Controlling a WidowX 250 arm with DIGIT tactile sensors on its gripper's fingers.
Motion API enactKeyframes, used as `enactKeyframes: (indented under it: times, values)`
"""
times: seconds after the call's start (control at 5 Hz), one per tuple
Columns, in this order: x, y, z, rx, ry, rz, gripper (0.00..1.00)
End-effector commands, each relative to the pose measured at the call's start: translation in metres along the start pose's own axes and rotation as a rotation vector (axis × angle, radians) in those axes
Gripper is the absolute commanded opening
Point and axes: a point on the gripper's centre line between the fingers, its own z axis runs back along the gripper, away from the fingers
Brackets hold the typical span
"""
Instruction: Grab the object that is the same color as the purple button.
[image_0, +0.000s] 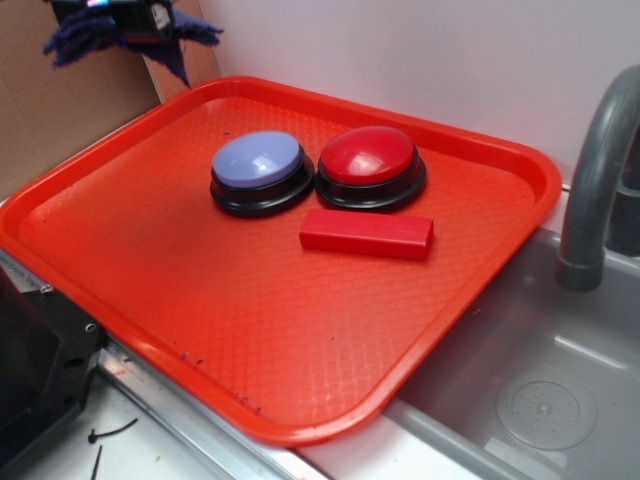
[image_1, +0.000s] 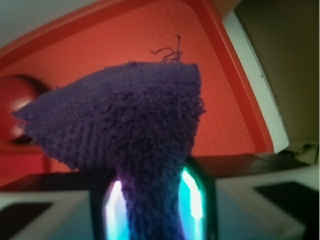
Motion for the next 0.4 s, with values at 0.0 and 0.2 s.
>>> enactKeyframes:
  times: [0.0, 0.2]
  values:
    - [-0.0369, -0.0259, 0.0485, -0.051, -0.131, -0.212, 0.00]
    - [-0.0277, -0.0197, 0.0390, -0.043, -0.114, -0.139, 0.00]
